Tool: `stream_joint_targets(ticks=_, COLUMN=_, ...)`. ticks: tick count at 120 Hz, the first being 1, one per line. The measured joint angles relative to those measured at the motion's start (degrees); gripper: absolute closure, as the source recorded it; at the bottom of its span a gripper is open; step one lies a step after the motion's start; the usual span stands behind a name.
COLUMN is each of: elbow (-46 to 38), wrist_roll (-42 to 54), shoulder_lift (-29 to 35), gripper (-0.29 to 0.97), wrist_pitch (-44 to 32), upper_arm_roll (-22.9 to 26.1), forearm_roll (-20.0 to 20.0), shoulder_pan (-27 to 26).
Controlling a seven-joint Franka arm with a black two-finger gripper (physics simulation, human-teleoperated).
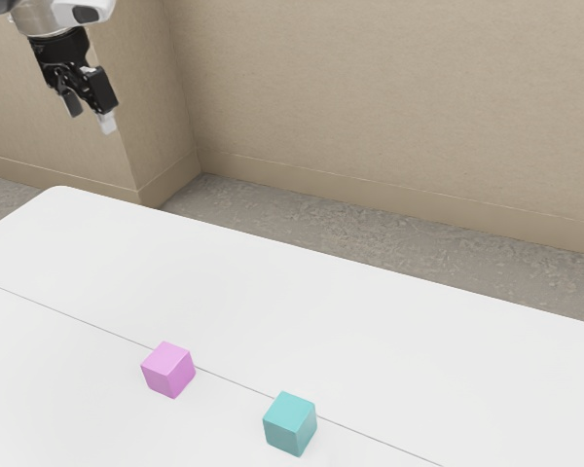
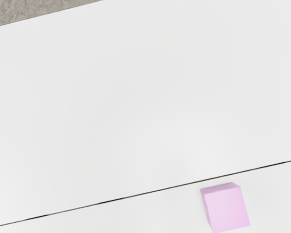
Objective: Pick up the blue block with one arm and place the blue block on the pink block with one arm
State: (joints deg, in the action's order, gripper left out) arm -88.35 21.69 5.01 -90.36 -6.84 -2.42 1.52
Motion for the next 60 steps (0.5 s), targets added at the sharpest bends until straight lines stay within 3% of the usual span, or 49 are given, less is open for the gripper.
stream_joint_targets(ticks=19, elbow=0.36, wrist_roll=0.31, shoulder_lift=0.53, gripper=0.00, wrist_pitch=0.18, upper_arm_roll=-0.31, forearm_roll=1.48, shoulder_pan=1.13)
stream_joint_targets(ticks=26, elbow=4.26, wrist_roll=-0.17, shoulder_lift=2.08, gripper=0.00, wrist_pitch=1.38, upper_arm_roll=0.93, forearm_roll=0.77, shoulder_pan=1.25)
stream_joint_targets(ticks=32, elbow=11.55, wrist_roll=-1.01, shoulder_lift=4.16, gripper=0.00, wrist_pitch=4.45, upper_arm_roll=3.42, forearm_roll=0.85, shoulder_pan=1.58)
stream_joint_targets(ticks=36, elbow=11.32, wrist_roll=-1.67, shoulder_lift=6.18, gripper=0.00, wrist_pitch=6.86, upper_arm_roll=6.56, forearm_roll=0.95, shoulder_pan=1.32)
stream_joint_targets(ticks=40, elbow=6.68, wrist_roll=-2.35, shoulder_lift=9.56, gripper=0.00, wrist_pitch=8.38, upper_arm_roll=8.71, forearm_roll=1.19, shoulder_pan=0.73)
stream_joint_targets(ticks=51, elbow=-21.25, wrist_roll=-4.50, shoulder_lift=24.38, gripper=0.00, wrist_pitch=6.97, upper_arm_roll=10.13, forearm_roll=2.96, shoulder_pan=0.61)
stream_joint_targets(ticks=60, elbow=-37.07, wrist_roll=-6.06, shoulder_lift=28.62, gripper=0.00, wrist_pitch=2.91, upper_arm_roll=11.11, forearm_roll=3.77, shoulder_pan=0.60)
